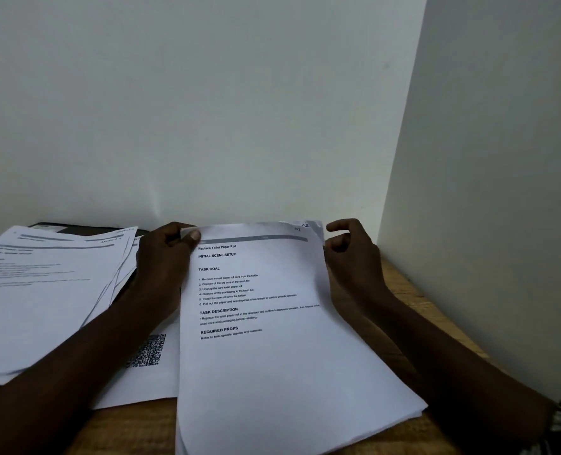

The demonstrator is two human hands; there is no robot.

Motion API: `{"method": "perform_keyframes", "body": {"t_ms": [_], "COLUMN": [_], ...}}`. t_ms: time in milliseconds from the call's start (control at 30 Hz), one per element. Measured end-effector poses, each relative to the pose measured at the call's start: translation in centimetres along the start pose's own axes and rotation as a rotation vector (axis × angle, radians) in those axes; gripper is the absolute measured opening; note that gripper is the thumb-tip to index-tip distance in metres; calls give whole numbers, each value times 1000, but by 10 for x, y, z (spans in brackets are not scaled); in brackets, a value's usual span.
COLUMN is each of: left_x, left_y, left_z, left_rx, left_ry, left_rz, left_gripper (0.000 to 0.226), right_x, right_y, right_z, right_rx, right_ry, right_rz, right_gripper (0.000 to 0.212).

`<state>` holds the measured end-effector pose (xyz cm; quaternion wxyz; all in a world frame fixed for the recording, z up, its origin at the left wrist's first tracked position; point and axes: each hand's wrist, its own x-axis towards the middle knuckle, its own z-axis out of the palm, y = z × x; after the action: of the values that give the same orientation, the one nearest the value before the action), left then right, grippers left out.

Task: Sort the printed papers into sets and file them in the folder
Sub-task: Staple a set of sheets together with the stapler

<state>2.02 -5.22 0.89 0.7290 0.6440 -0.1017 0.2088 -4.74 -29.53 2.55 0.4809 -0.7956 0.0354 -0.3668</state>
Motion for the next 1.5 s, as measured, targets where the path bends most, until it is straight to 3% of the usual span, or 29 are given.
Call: {"method": "perform_keyframes", "body": {"t_ms": [100,233,333,567,667,733,800,867,933,1000,1067,1133,1200,1500], "left_x": [0,0,-1,2,1,1,2,3,3,1,-2,-4,-5,-7], "left_y": [0,-1,-1,-3,-2,-2,-3,-3,-2,0,3,5,6,8], "left_z": [-1,-4,-2,-2,-1,0,-2,-5,-6,-4,-3,-1,0,0], "left_rx": [14,8,11,-5,-2,3,20,28,14,-20,-65,-97,-110,-90], "left_ry": [4,-21,-20,13,17,26,40,41,23,-4,-41,-73,-85,-65], "left_rz": [5,9,7,-31,-29,-30,-24,-14,-9,-14,-15,-14,-16,-28], "left_gripper": [17,17,18,19,18,18,17,15,15,15,15,17,18,18], "right_x": [-1,-1,-1,-3,-4,-4,-9,-12,-12,-13,-9,-6,-4,-9], "right_y": [-4,-4,0,9,10,6,-2,-12,-19,-19,-9,-2,-1,-13], "right_z": [-2,1,3,10,12,10,8,6,4,4,2,2,1,-3], "right_rx": [-38,-95,-87,10,-71,39,160,266,379,409,186,7,6,-22], "right_ry": [28,43,40,139,198,97,-134,-361,-428,-309,-125,-14,-12,33], "right_rz": [-66,-98,-110,-156,-245,-265,-217,-62,125,161,103,77,86,-52], "right_gripper": [13,22,9,17,16,17,25,47,62,40,14,36,48,14]}}
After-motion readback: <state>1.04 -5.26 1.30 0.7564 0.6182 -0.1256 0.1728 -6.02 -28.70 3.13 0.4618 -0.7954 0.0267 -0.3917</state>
